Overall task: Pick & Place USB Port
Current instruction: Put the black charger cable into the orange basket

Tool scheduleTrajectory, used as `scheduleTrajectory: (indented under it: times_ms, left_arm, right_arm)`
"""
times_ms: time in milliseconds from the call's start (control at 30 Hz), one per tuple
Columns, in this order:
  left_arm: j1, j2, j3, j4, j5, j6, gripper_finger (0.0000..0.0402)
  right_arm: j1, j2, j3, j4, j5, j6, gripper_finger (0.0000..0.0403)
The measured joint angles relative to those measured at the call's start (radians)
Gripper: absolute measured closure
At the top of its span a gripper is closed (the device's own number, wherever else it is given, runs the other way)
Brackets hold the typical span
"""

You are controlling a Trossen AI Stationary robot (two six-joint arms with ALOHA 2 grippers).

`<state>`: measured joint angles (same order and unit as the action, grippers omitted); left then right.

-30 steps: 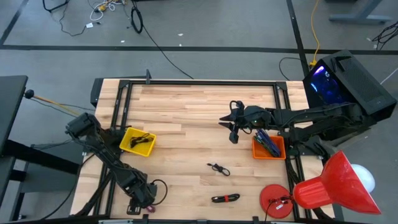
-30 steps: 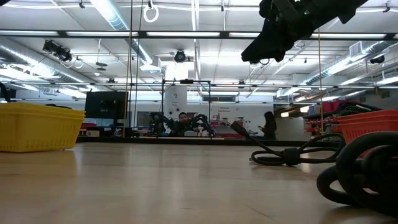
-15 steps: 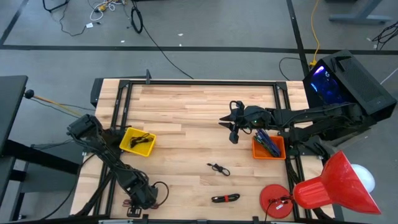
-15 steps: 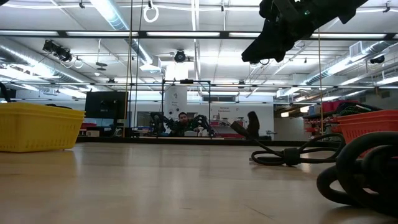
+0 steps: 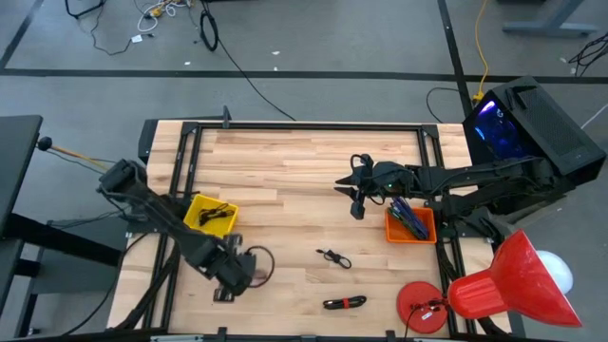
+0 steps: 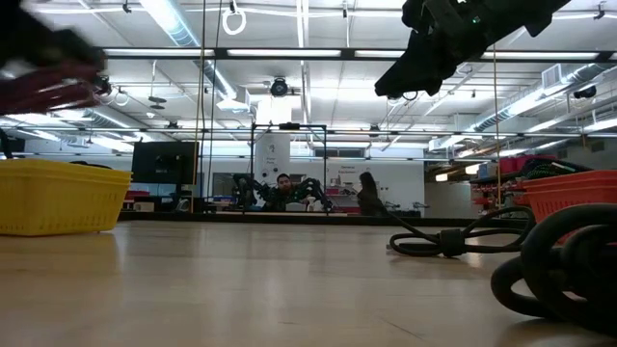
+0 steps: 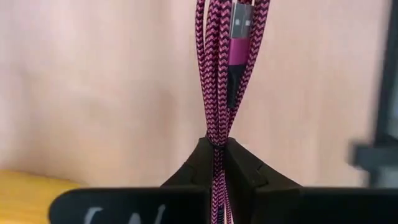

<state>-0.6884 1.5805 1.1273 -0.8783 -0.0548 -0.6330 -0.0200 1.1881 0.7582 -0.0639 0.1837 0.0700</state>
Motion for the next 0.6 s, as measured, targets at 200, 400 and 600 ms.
scheduleTrajectory:
  times_ms: [200,400,600]
  left_arm:
    - [0.07,-0.003,0.191,-0.163,-0.383,0.163,0.0383]
    - [0.154,-0.012,0.257,-0.141,-0.723,0.335,0.0383]
    - [0.273,-0.064,0.249,-0.048,-0.815,0.47,0.0383]
  right_arm:
    - [0.0,0.0,0.0,-0.003,0.0,-0.001,0.0316]
    - [0.0,0.0,0.0,0.026,-0.001,-0.036,0.0316]
    - [0.0,0.0,0.0,0.132,-0.069,-0.099,0.0316]
